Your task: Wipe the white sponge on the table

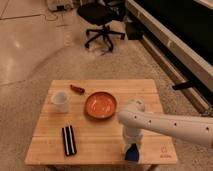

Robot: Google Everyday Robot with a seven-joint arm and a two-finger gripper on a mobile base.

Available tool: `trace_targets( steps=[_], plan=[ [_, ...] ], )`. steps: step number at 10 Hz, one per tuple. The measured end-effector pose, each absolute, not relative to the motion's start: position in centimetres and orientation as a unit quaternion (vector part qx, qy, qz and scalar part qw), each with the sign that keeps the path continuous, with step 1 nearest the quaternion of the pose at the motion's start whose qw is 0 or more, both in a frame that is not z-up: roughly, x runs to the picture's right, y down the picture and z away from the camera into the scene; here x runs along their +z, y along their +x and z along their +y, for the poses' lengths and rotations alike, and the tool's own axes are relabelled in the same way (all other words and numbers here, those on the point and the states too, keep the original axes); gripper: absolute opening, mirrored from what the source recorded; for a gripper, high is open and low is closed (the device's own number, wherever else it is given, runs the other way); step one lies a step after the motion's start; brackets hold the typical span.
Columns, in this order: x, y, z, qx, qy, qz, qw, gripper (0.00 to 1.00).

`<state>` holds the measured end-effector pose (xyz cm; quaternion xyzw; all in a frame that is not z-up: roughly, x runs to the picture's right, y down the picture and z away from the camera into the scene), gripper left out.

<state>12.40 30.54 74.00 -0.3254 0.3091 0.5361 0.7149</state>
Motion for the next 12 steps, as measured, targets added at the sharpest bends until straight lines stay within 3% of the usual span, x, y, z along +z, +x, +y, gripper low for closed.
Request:
trace_targets(
  steps=[5, 12],
  plan=[
    [75.3, 5.4, 31.3, 0.489, -0.360, 0.275, 0.745, 0.00],
    [81.0, 2.8, 25.8, 0.482, -0.333, 0.263, 0.767, 0.00]
  ],
)
